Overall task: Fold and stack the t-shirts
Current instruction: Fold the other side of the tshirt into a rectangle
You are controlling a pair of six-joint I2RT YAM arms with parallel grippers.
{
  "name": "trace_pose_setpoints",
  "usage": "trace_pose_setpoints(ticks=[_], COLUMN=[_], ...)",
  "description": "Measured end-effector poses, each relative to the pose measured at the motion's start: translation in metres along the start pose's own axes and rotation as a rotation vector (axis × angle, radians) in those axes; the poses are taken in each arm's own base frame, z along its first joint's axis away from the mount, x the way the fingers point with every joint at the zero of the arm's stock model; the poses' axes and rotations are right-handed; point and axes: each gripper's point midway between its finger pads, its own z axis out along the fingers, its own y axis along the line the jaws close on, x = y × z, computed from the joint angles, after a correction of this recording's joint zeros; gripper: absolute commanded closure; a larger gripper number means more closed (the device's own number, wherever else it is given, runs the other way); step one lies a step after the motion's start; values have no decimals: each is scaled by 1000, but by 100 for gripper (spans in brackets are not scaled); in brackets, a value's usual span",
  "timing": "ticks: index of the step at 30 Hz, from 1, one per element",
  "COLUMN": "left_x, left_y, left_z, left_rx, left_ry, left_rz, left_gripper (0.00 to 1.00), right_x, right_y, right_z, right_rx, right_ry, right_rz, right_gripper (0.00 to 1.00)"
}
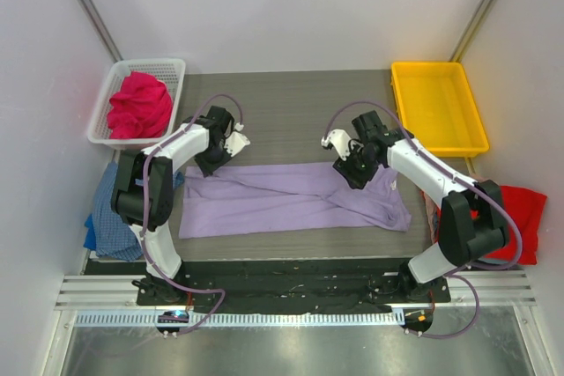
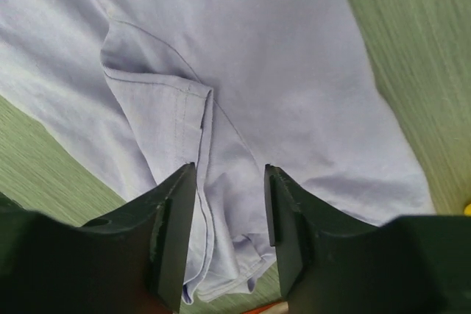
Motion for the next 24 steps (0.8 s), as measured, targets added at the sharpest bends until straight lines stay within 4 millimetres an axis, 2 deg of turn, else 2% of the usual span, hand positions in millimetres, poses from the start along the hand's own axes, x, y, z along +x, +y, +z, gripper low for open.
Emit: trace_pose_setpoints(ticks=[8,16,24], left_x=[0,0,2], left_y=[0,0,-1], left_z=[0,0,1], left_rx=[0,0,3], left_ry=[0,0,4], left_rz=[0,0,1], left_gripper=[95,95,95], right_x=[21,28,37], right_y=[15,22,27], right_z=[11,15,19], right_rx=[-42,-57,-67], right_ry=[58,83,104], right_rz=[7,-2,1], right_gripper=[55,58,65])
